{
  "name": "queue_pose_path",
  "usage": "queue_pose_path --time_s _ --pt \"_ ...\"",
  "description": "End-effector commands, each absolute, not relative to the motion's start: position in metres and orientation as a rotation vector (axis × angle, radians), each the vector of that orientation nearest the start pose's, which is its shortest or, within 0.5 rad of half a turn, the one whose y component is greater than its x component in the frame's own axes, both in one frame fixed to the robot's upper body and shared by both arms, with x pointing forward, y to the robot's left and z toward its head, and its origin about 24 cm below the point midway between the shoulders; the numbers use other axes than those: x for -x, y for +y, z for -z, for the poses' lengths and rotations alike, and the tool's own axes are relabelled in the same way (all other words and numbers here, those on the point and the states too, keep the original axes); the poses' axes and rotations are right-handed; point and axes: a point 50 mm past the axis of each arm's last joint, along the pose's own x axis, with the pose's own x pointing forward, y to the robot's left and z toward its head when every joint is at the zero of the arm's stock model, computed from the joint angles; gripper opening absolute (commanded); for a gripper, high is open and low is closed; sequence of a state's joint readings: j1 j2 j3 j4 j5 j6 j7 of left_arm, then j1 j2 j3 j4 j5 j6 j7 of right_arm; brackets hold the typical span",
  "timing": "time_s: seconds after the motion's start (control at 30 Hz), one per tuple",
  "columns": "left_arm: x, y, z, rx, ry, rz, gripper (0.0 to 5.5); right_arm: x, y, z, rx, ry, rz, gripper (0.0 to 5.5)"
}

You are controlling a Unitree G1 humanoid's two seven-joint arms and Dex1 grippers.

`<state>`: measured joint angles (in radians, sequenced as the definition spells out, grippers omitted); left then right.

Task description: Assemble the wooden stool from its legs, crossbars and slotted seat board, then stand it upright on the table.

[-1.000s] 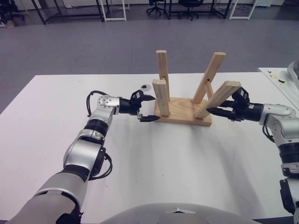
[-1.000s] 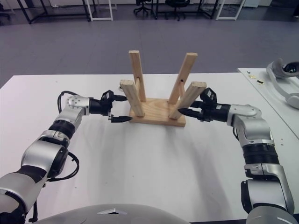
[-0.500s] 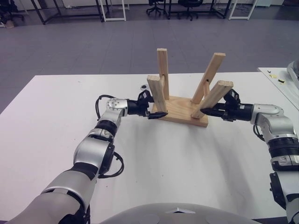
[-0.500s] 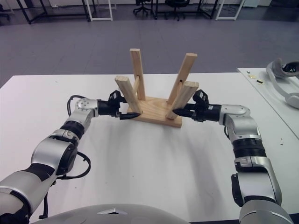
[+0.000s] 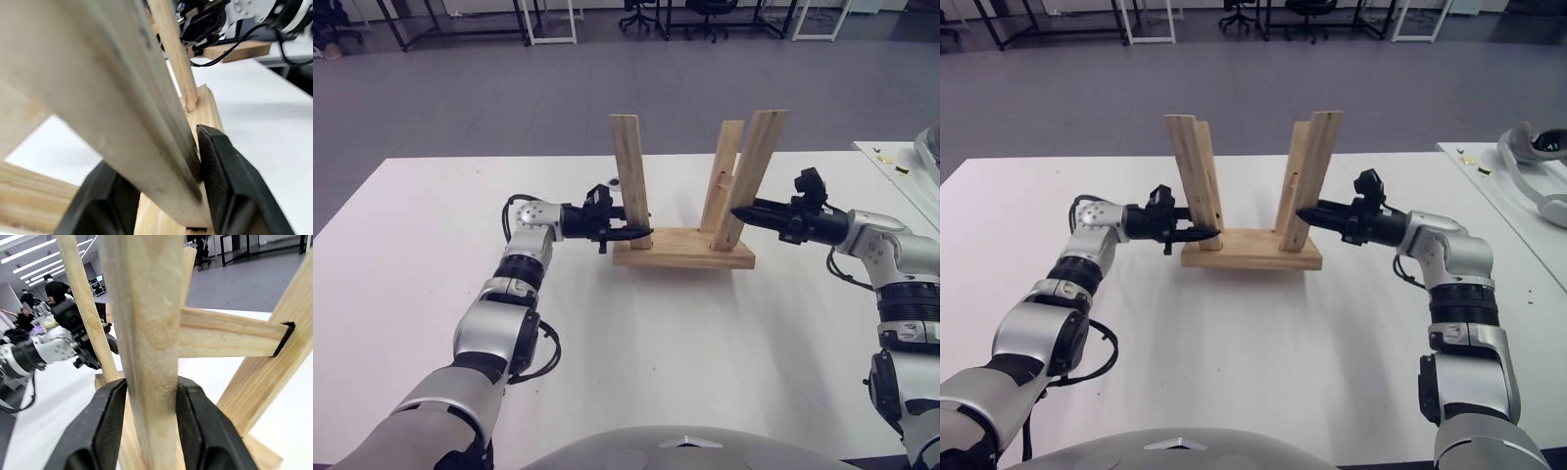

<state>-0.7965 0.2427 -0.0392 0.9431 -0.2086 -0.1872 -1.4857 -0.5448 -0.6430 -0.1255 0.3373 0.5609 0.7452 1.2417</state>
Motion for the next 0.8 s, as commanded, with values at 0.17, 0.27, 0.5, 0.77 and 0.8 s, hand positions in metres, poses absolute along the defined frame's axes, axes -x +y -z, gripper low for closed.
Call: queue_pose_path --time_s 0.17,0.27,0.5,0.77,0.8 --pt "-0.329 0.116 -0.139 0.183 0.151 1.627 1.21 -0.297 -0.204 -0.165 -0.460 0.458 -1.225 1.44" --pt "-0.334 0.126 -0.145 0.338 0.276 1.519 1.11 -0.294 -0.212 -0.153 -0.553 0.542 -1.141 1.39" --pt "-0.336 0.120 -0.129 0.452 0.595 1.339 1.09 -0.309 -0.208 -0.127 -0.652 0.678 -0.892 1.35" --pt "-0.349 0.116 -0.122 0.619 0.711 1.154 1.72 -0.314 -0.193 -0.128 -0.722 0.817 -0.896 2.22" --pt "-0.351 0.118 -0.121 0.607 0.700 1.139 1.99 -0.314 -0.192 -0.133 -0.724 0.802 -0.920 2.48"
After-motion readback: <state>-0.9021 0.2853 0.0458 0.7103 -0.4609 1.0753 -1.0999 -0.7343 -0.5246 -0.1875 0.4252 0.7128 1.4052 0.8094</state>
